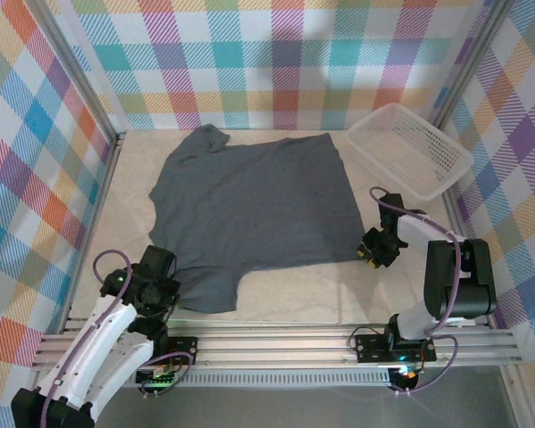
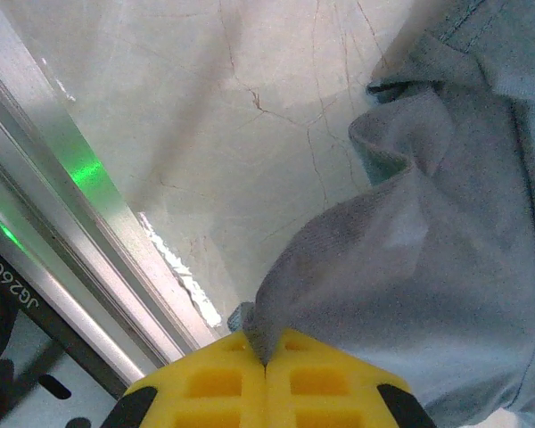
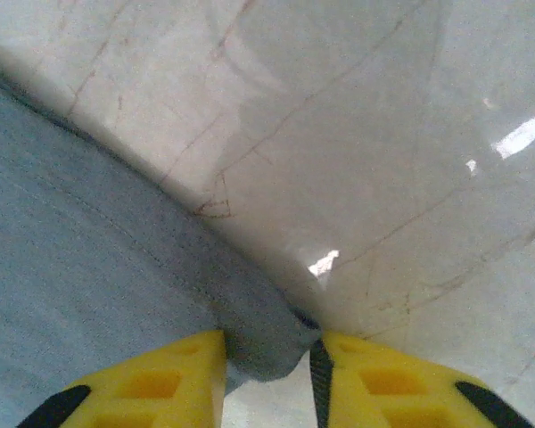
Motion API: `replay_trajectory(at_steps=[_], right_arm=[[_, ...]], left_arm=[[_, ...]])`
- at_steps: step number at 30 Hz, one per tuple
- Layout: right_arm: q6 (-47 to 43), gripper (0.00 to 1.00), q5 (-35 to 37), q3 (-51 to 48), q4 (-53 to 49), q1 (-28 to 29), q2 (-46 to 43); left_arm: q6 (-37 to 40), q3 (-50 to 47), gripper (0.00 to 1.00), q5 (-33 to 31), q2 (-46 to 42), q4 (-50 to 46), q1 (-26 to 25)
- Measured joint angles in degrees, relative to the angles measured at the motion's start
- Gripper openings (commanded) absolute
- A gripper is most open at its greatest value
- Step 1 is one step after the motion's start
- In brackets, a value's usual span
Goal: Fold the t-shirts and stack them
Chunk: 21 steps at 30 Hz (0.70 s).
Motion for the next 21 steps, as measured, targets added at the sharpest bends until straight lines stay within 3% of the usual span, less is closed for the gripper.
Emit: replay_trajectory(at_steps=[4, 9, 16, 21], right_arm=[[-1.14, 0.01, 0.09, 0.74, -1.88, -0.50, 0.55], [-1.31, 0.00, 0.57, -0.09, -1.40, 1.70, -2.40], [-1.27, 0.00, 1.05, -2.67, -7.21, 5.81, -15.61], [-0.68, 0.00, 1.49, -2.73, -13.22, 7.93, -22.05]], left_arm=[[0.22, 0.00, 0.00, 0.61, -0.92, 0.02, -0.02], [2.73, 2.60, 0.00, 1.51, 0.85, -2.82, -1.44], [5.84, 9.25, 0.00, -0.28, 5.95, -8.76, -11.28], [4.61, 10.40, 0.00, -2.49, 10.78, -8.50, -23.02]])
